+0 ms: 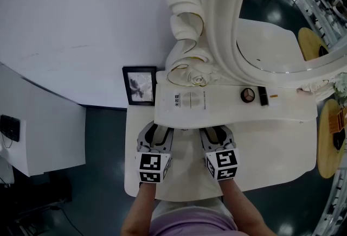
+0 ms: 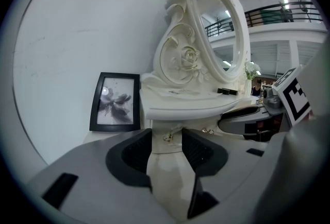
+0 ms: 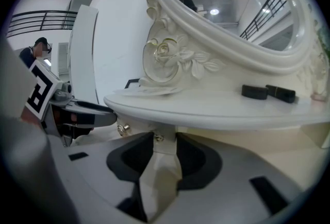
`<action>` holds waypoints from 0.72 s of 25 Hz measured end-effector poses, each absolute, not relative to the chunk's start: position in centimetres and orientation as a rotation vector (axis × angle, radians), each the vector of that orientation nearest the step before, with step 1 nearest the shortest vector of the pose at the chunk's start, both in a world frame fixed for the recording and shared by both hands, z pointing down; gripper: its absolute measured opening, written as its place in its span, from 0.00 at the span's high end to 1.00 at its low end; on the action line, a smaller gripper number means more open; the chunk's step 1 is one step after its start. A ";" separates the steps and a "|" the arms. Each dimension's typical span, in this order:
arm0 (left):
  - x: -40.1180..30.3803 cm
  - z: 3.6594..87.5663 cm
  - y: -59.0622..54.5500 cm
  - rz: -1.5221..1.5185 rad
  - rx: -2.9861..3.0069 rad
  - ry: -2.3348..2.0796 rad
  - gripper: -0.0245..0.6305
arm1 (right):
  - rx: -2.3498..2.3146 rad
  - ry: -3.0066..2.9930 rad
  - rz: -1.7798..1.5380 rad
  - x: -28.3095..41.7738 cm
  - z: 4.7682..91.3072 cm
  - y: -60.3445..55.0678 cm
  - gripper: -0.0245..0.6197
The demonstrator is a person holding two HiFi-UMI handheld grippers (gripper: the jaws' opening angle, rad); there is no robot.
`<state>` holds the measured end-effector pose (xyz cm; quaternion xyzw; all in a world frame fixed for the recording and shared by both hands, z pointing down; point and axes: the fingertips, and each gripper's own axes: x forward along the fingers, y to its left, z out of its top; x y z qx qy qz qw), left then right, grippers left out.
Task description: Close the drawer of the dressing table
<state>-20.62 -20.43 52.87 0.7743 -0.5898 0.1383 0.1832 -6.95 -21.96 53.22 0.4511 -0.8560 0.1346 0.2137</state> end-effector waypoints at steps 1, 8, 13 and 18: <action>-20.6 52.8 -20.3 0.387 2.181 -1.663 0.68 | 1.258 -2.373 0.377 -6.9 53.2 -21.9 0.74; -20.8 51.8 -18.8 0.333 2.167 -1.696 0.72 | 1.266 -2.405 0.347 -6.6 51.6 -20.6 0.78; -21.1 50.6 -17.1 0.309 2.173 -1.725 0.78 | 1.289 -2.430 0.326 -6.0 50.1 -19.0 0.84; -21.3 49.2 -15.4 0.268 2.172 -1.760 0.84 | 1.310 -2.465 0.301 -5.4 48.4 -17.5 0.91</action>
